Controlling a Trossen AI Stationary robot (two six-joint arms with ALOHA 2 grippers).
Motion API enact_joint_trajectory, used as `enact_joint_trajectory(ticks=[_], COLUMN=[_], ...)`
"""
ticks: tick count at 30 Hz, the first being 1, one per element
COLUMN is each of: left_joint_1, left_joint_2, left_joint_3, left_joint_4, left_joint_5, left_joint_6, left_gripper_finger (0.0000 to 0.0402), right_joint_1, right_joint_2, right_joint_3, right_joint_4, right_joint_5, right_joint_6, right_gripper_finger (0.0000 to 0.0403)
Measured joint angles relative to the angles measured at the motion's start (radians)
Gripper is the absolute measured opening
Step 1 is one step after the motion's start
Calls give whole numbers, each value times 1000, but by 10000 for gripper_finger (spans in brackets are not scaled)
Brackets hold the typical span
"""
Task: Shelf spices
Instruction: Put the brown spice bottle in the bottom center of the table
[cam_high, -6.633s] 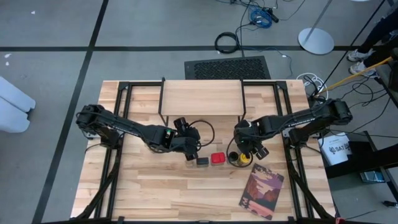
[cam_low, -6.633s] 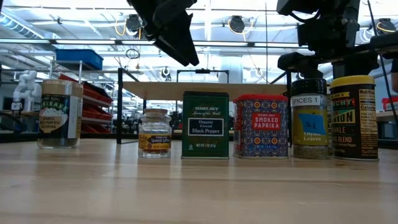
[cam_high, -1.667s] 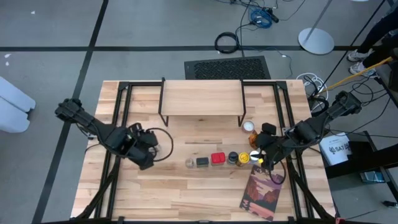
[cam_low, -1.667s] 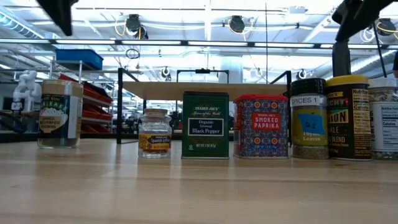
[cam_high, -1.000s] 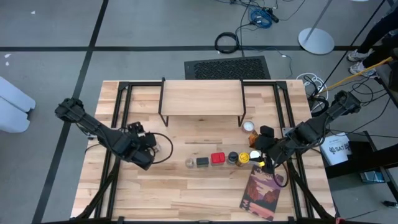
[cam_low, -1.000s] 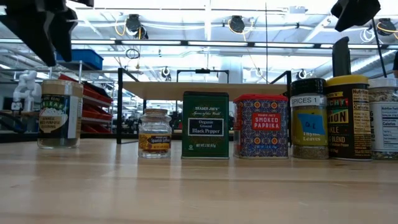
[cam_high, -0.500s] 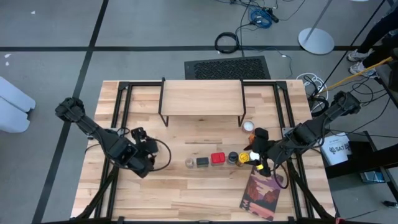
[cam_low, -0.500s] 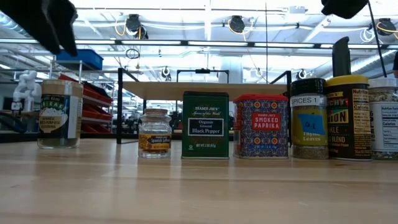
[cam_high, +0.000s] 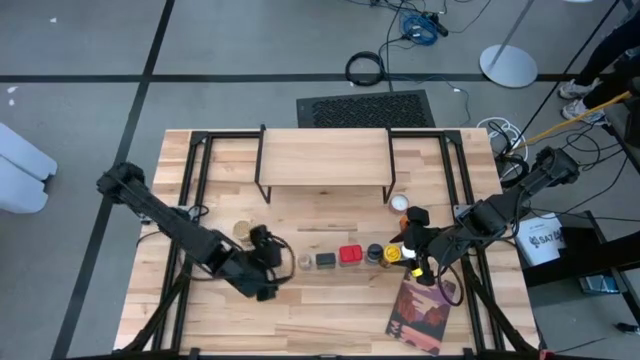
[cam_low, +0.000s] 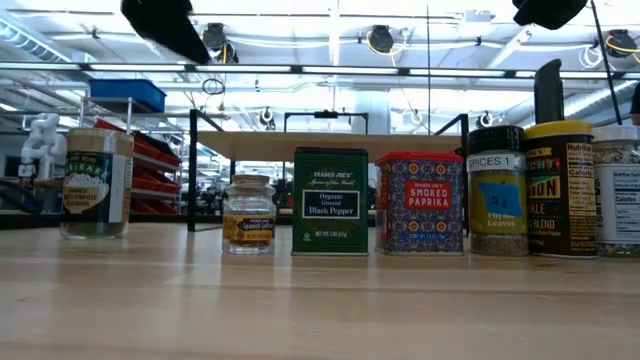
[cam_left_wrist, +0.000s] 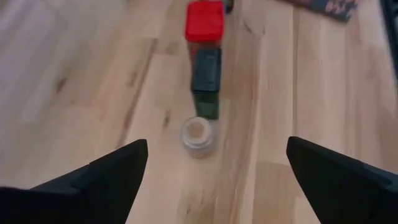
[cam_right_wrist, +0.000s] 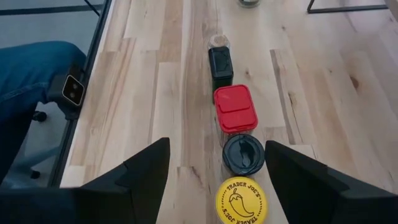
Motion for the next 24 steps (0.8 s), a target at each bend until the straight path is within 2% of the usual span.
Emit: enact_joint_trajectory(ticks=[7, 12, 15, 18, 21, 24], left_joint_1=[36, 64, 61, 56, 74, 107], left_joint_2=[197, 216, 163, 51, -79, -212], left_joint_3=[-3, -14, -2, 22, 46, 67], left_joint_4=[21, 112, 109, 58, -142, -377], left_joint_5=[-12, -51, -57, -50, 19, 89], left_joint_6=[27, 28, 61, 104, 92, 6], left_gripper_finger=[392, 392, 392, 392, 392, 382], right_joint_1=[0, 0, 0, -1, -12, -18], right_joint_2=[0, 0, 0, 0, 0, -1], right_joint_3=[0, 0, 0, 0, 0, 0], right_joint_4=[0, -6, -12, -23, -21, -20], right_joint_5=[0, -1, -2, -1, -1, 1], right_joint_6=[-18, -19, -19, -16, -15, -6], right_gripper_finger=[251, 251, 251, 251, 251, 251])
